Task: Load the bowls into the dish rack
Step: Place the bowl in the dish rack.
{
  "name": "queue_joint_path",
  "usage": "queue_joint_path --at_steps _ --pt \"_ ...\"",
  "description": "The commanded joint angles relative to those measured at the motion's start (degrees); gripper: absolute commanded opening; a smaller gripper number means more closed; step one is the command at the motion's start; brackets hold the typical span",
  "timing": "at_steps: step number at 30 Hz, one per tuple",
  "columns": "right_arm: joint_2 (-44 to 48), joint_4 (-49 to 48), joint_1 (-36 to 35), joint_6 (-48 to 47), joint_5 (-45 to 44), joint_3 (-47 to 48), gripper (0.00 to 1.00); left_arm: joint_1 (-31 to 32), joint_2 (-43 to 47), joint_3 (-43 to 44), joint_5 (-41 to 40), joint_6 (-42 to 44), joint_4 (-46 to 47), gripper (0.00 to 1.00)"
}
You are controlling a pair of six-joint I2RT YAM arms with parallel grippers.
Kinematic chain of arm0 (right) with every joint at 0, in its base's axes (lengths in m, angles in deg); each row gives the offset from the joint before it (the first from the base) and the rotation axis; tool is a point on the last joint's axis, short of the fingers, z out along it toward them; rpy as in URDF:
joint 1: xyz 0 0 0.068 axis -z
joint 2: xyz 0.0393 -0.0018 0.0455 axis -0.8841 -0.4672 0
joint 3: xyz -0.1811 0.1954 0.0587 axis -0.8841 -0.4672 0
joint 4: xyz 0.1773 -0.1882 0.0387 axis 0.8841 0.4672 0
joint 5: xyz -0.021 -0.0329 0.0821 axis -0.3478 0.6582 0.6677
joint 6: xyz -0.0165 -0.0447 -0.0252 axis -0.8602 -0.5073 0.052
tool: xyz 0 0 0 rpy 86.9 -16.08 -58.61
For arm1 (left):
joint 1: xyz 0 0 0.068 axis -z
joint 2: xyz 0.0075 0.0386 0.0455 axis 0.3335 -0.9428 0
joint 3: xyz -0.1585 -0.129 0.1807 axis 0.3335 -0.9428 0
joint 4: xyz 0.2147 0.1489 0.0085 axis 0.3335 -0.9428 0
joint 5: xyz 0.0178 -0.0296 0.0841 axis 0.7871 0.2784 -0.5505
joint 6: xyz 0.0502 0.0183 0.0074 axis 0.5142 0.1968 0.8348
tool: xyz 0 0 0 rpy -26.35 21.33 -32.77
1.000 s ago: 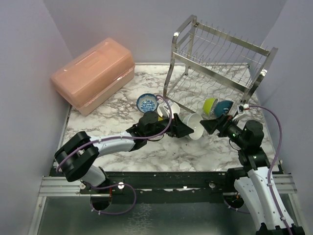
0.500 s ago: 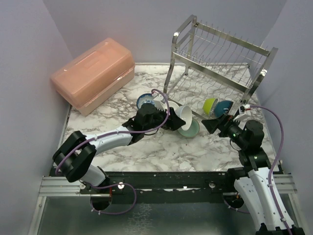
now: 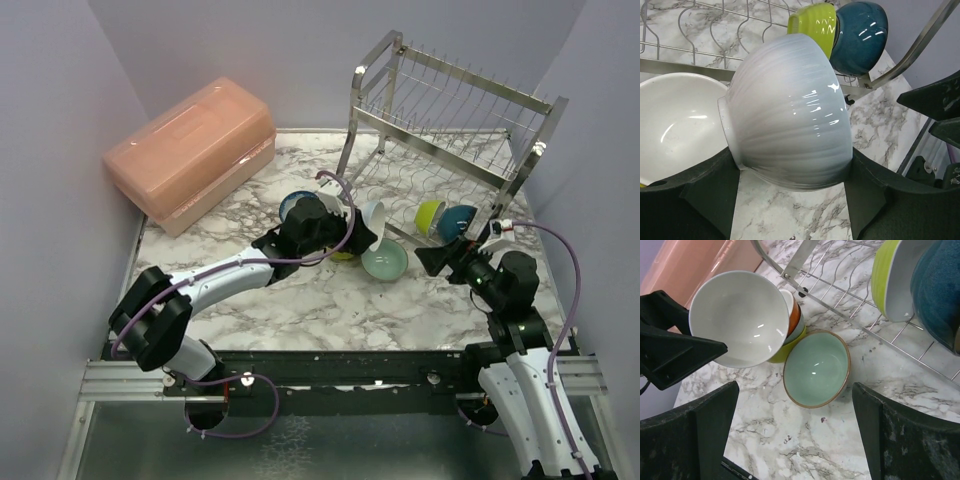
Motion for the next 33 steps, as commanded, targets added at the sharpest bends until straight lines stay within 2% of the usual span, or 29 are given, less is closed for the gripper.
queue_joint_path --at_steps 1,5,12,22,33 --pt "0.2 2.2 -0.2 -3.5 -2.8 -0.6 1.0 0.3 -1.1 3.6 -2.5 2.7 3.0 0.0" --pt "0.6 1.4 -0.2 -3.7 -3.1 -1.7 1.0 0.3 -3.1 4.7 -5.8 3.3 5.1 0.0" --pt "0.9 1.1 -0.2 -4.0 -3.7 -2.1 1.0 0.3 -8.0 9.3 -6.1 6.6 7.9 0.0" --pt "2.0 1.5 -0.2 -3.6 -5.0 -2.3 1.0 0.3 -17.0 19.5 -3.0 10.6 7.9 0.0" --pt "2.8 1.7 -0.2 -3.5 -5.5 -2.2 1.0 0.3 -24.0 25.7 -2.5 19.1 8.3 0.0"
